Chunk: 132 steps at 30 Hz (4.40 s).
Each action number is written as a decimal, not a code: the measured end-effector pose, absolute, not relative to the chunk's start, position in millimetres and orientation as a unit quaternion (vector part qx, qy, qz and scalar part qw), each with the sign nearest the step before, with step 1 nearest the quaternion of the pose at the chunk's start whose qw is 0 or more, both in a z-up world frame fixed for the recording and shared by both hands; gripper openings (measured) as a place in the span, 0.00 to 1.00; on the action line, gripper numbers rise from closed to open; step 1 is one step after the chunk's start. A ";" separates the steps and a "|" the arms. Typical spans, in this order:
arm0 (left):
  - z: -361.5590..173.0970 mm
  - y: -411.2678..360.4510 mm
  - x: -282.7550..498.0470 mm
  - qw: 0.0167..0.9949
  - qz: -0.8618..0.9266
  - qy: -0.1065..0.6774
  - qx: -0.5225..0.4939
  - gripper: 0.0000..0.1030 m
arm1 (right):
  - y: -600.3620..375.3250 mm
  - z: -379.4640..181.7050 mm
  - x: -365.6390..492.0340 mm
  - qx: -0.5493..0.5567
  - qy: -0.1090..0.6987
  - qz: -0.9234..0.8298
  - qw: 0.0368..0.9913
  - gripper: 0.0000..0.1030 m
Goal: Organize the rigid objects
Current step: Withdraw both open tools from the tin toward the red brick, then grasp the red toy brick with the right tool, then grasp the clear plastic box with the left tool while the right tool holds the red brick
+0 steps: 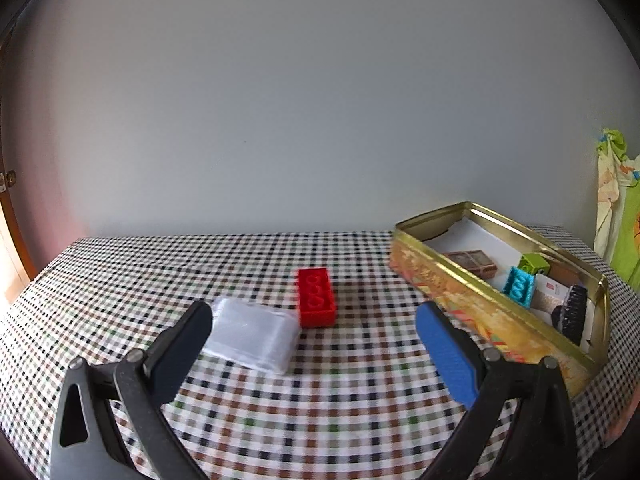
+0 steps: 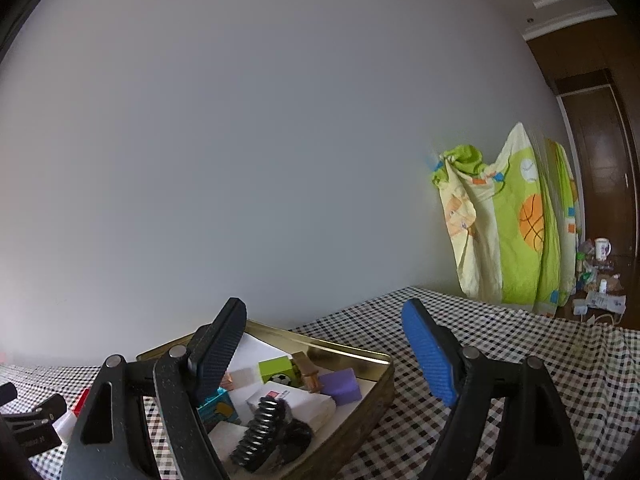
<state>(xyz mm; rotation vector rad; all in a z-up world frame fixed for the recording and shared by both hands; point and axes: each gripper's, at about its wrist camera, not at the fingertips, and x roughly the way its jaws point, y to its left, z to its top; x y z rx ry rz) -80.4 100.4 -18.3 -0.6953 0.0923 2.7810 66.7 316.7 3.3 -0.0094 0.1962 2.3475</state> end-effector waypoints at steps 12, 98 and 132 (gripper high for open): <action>-23.5 47.7 -105.0 0.103 0.963 0.038 -0.244 1.00 | 276.1 0.8 30.7 -0.036 0.085 0.940 0.328 0.80; -54.4 -17.5 -189.5 0.039 0.949 0.037 -0.311 1.00 | 169.0 -76.1 -126.1 -0.418 0.066 0.906 0.026 0.33; -83.0 53.6 -209.8 0.170 0.889 0.062 -0.422 0.52 | 211.4 -33.6 -82.3 -0.292 0.073 0.951 0.078 0.33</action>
